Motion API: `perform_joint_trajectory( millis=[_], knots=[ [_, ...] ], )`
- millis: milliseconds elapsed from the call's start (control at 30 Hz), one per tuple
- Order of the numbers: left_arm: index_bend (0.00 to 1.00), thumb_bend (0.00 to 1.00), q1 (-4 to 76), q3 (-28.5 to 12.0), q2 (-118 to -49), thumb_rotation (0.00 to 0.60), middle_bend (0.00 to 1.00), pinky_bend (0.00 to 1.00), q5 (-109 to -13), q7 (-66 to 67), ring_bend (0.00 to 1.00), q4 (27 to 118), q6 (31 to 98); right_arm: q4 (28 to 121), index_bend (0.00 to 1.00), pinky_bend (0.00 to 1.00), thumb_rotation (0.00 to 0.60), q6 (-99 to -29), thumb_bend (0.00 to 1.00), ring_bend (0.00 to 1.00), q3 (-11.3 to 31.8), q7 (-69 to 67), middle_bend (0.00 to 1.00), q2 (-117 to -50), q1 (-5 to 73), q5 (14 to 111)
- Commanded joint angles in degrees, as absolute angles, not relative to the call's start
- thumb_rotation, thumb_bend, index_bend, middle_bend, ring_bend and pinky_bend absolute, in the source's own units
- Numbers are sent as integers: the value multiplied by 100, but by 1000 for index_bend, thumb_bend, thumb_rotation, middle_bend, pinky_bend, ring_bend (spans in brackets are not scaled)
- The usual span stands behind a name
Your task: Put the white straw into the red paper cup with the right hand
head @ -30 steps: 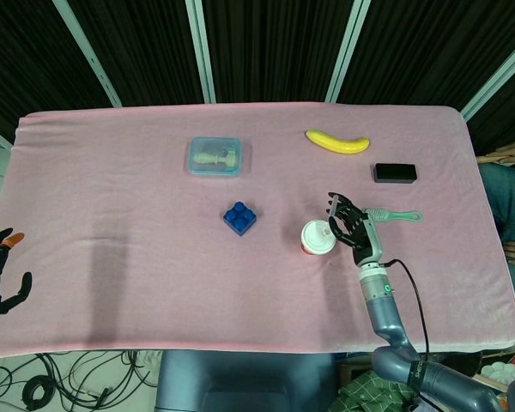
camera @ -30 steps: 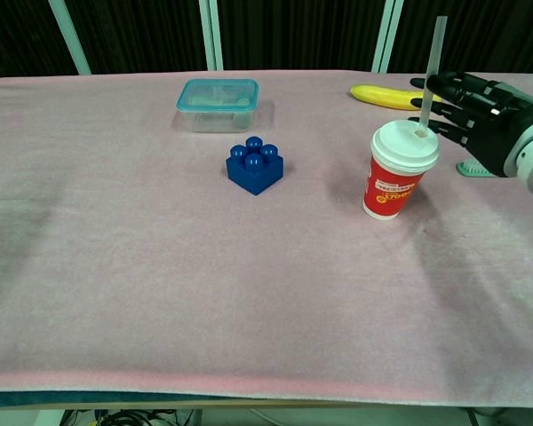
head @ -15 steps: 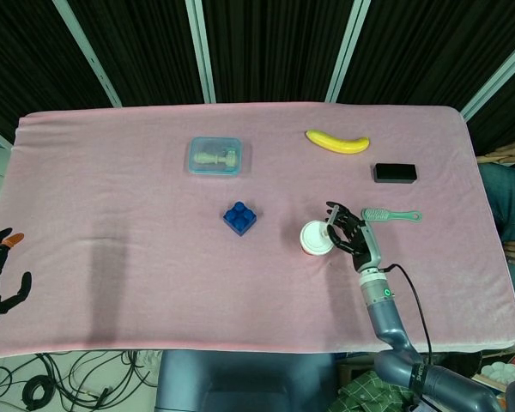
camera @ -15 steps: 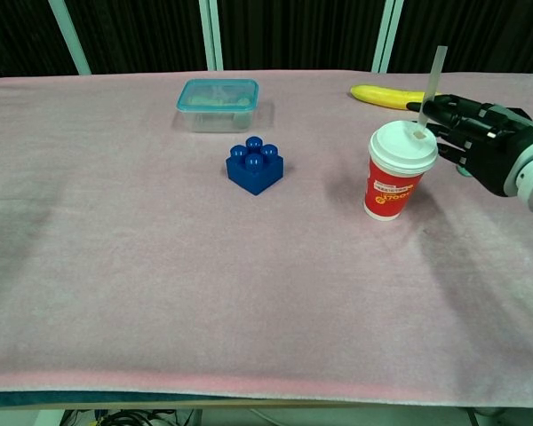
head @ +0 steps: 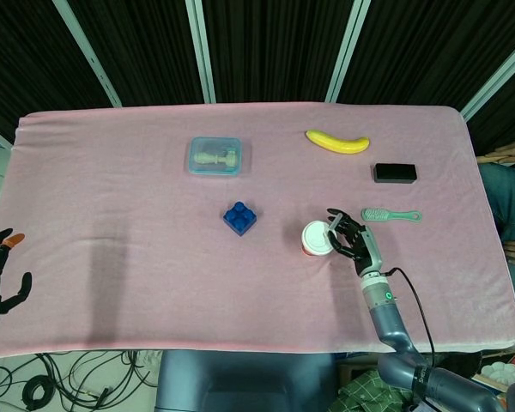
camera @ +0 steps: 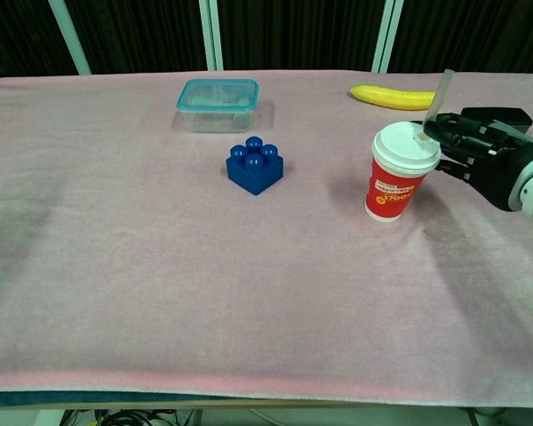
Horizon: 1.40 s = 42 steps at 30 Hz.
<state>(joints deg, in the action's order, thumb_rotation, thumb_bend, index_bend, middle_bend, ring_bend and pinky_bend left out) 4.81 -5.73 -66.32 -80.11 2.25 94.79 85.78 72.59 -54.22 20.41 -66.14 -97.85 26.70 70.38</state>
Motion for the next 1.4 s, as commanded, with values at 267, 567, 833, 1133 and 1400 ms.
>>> perform_joint_trajectory(
  millis=[267,567,833,1133,1400],
  knots=[
    [201,446,480,-572,-6627,600,87,7,-7982,262,20,9501,8563,7396,102,203,600,-5407,361,139,1959,-6862,85,-9545,2664,7376],
    [201,446,478,-572,-6621,600,85,8,-7961,292,19,9523,8553,7614,62,199,600,-5497,358,126,1897,-6935,75,-9212,2622,7577],
    [202,446,474,-574,-6616,600,85,7,-7969,269,20,9525,8563,8277,58,198,600,-6044,319,112,1944,-6285,70,-8281,2330,7798],
    [204,446,465,-571,-6611,600,85,7,-8022,270,19,9535,8612,9333,51,198,600,-6687,302,118,1611,-4177,71,-6707,1670,7980],
    [204,446,452,-548,-6603,600,85,7,-8083,347,19,9536,8659,9423,51,198,600,-7787,302,121,893,-320,73,-6409,966,8233]
  ],
)
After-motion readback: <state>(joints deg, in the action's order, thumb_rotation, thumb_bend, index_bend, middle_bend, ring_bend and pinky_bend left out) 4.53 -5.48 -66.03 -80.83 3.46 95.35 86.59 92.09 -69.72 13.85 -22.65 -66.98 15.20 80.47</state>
